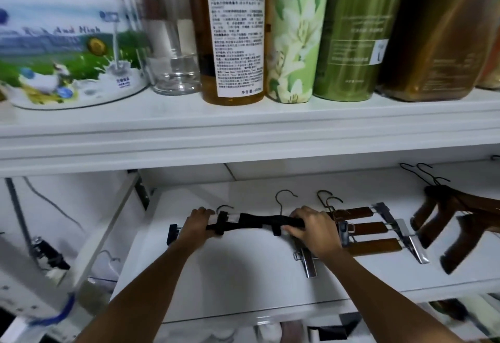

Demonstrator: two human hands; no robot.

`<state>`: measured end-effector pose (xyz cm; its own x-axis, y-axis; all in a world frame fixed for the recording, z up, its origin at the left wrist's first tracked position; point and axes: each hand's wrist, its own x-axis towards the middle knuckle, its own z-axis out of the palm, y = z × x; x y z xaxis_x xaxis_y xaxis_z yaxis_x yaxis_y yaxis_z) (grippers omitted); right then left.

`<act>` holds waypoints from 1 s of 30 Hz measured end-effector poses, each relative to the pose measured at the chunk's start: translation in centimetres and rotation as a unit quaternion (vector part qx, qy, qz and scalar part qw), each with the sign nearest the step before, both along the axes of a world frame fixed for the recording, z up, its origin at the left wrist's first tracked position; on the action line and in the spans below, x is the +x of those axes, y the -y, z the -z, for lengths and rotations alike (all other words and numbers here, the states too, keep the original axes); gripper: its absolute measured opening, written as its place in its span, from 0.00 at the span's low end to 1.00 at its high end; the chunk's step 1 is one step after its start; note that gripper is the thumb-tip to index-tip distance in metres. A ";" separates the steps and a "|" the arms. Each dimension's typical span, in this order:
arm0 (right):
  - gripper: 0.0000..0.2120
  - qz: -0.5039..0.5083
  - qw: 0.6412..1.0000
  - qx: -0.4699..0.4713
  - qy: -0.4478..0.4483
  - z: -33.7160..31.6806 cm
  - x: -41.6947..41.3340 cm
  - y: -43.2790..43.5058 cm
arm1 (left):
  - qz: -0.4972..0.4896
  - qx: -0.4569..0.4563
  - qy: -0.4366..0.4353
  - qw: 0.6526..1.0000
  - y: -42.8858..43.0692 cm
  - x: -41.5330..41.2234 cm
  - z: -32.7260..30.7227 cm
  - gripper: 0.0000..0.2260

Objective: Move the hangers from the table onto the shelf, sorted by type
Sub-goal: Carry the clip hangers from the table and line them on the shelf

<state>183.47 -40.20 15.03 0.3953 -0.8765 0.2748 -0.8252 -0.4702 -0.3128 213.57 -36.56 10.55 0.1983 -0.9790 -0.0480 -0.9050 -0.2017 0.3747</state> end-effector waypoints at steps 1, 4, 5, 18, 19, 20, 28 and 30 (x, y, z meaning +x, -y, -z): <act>0.18 -0.013 1.000 0.008 -0.006 0.0 0.6 -0.1 | -0.009 -0.015 -0.002 1.000 -0.3 1.1 -0.3 0.24; 0.20 -0.058 0.998 0.028 -0.021 0.4 3.0 -0.5 | -0.068 -0.076 -0.040 0.994 -1.0 4.5 -1.5 0.13; 0.20 -0.069 0.997 0.035 -0.029 0.6 4.0 -0.7 | -0.090 -0.090 -0.054 0.990 -1.1 5.5 -1.9 0.11; 0.20 -0.114 0.987 0.093 -0.068 3.8 11.8 -1.6 | 0.006 0.000 0.060 0.998 -2.7 0.6 0.4 0.20; 0.20 -0.114 0.987 0.095 -0.070 4.1 11.9 -1.5 | 0.005 0.012 0.071 0.997 -2.6 0.5 0.6 0.21; 0.21 -0.112 0.986 0.098 -0.069 4.5 11.9 -1.4 | 0.005 0.020 0.081 0.997 -2.6 0.4 0.9 0.22; 0.27 -0.071 0.993 0.066 -0.070 5.9 12.8 -1.1 | 0.003 0.018 0.080 0.997 -2.6 0.3 2.6 0.22; 0.32 -0.044 0.995 0.071 -0.049 6.2 12.8 -1.1 | 0.005 0.009 0.076 0.997 -2.7 0.3 2.5 0.21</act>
